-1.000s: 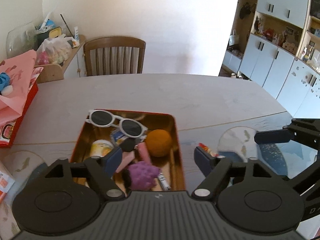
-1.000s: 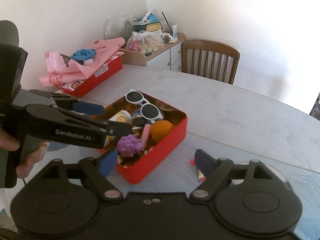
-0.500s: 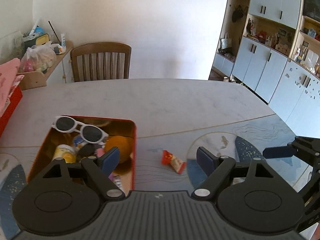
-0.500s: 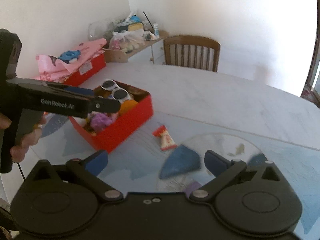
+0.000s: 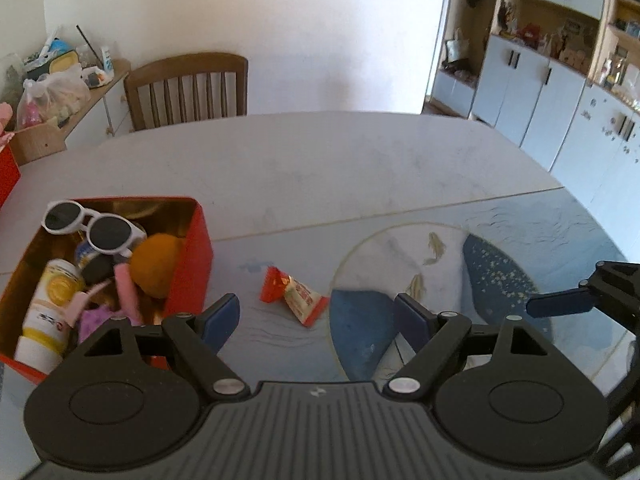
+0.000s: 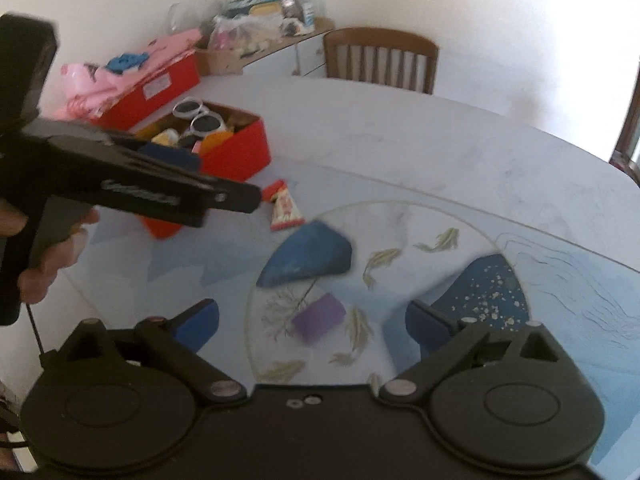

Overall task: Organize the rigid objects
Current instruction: 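Move the right gripper to the purple block while the left reaches the red snack packet, then grasp the purple block with the right gripper while the left grasps the red snack packet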

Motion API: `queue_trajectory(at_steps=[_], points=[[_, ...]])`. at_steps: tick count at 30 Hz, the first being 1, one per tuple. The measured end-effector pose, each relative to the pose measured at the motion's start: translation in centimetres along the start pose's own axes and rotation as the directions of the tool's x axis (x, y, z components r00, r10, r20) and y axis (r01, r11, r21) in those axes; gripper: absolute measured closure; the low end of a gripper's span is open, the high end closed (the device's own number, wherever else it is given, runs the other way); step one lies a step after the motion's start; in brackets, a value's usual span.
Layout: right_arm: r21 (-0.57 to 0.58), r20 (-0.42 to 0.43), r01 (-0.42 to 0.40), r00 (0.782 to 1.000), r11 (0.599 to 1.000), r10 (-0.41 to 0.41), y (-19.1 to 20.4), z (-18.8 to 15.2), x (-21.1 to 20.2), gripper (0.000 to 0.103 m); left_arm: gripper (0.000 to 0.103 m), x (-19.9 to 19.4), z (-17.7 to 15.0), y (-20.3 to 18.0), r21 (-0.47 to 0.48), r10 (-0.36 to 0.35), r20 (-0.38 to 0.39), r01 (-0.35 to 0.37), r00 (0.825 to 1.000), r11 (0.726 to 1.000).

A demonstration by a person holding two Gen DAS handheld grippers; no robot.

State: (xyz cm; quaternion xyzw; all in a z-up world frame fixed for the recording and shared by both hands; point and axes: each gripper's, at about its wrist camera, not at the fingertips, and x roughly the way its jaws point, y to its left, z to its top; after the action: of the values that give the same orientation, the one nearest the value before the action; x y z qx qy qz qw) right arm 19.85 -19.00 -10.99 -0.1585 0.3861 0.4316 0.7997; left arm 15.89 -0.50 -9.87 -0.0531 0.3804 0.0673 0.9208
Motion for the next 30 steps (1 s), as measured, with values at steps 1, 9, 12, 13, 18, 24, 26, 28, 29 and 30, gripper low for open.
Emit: queue_trajectory(at_steps=[1, 9, 12, 13, 18, 24, 26, 28, 29, 30], points=[[-0.015, -0.006, -0.009, 1.000, 1.000, 0.009, 0.0, -0.1, 0.2, 0.006, 0.019, 0.4, -0.1, -0.2, -0.010, 0.005, -0.007, -0.005, 1.000, 1.000], [-0.147, -0.046, -0.073, 0.997, 0.986, 0.067, 0.0, -0.6, 1.8, 0.015, 0.019, 3.9, 0.3, -0.8, -0.054, 0.069, -0.045, -0.072, 0.997, 0.996], [-0.176, -0.061, -0.099, 0.994, 0.979, 0.090, -0.4, -0.5, 2.5, 0.019, 0.019, 5.1, 0.4, -0.4, -0.090, 0.096, -0.064, -0.101, 0.993, 0.991], [-0.186, -0.066, -0.104, 0.993, 0.977, 0.094, -0.5, -0.4, 2.8, 0.022, 0.019, 5.5, 0.3, -0.3, -0.103, 0.103, -0.072, -0.110, 0.992, 0.989], [-0.211, -0.083, -0.129, 0.990, 0.969, 0.114, -1.2, -0.4, 4.1, 0.030, 0.019, 6.8, 0.5, -0.1, -0.132, 0.125, -0.094, -0.136, 0.988, 0.982], [-0.235, -0.101, -0.151, 0.986, 0.960, 0.131, -1.5, -0.5, 5.2, 0.036, 0.019, 8.1, 0.5, -0.2, -0.154, 0.141, -0.113, -0.158, 0.983, 0.975], [-0.246, -0.101, -0.157, 0.986, 0.956, 0.136, -1.6, -0.4, 5.6, 0.040, 0.019, 8.6, 0.6, -0.1, -0.165, 0.146, -0.118, -0.164, 0.982, 0.973], [-0.255, -0.094, -0.157, 0.986, 0.954, 0.138, -1.6, -0.3, 5.8, 0.042, 0.020, 8.9, 0.7, -0.1, -0.173, 0.148, -0.122, -0.168, 0.981, 0.971], [-0.255, -0.092, -0.160, 0.986, 0.954, 0.141, -1.6, -0.2, 5.8, 0.042, 0.020, 9.0, 0.7, -0.1, -0.177, 0.147, -0.123, -0.167, 0.981, 0.970], [-0.258, -0.090, -0.161, 0.986, 0.953, 0.143, -1.7, -0.2, 5.9, 0.042, 0.020, 9.1, 0.8, 0.0, -0.182, 0.147, -0.124, -0.168, 0.981, 0.969]])
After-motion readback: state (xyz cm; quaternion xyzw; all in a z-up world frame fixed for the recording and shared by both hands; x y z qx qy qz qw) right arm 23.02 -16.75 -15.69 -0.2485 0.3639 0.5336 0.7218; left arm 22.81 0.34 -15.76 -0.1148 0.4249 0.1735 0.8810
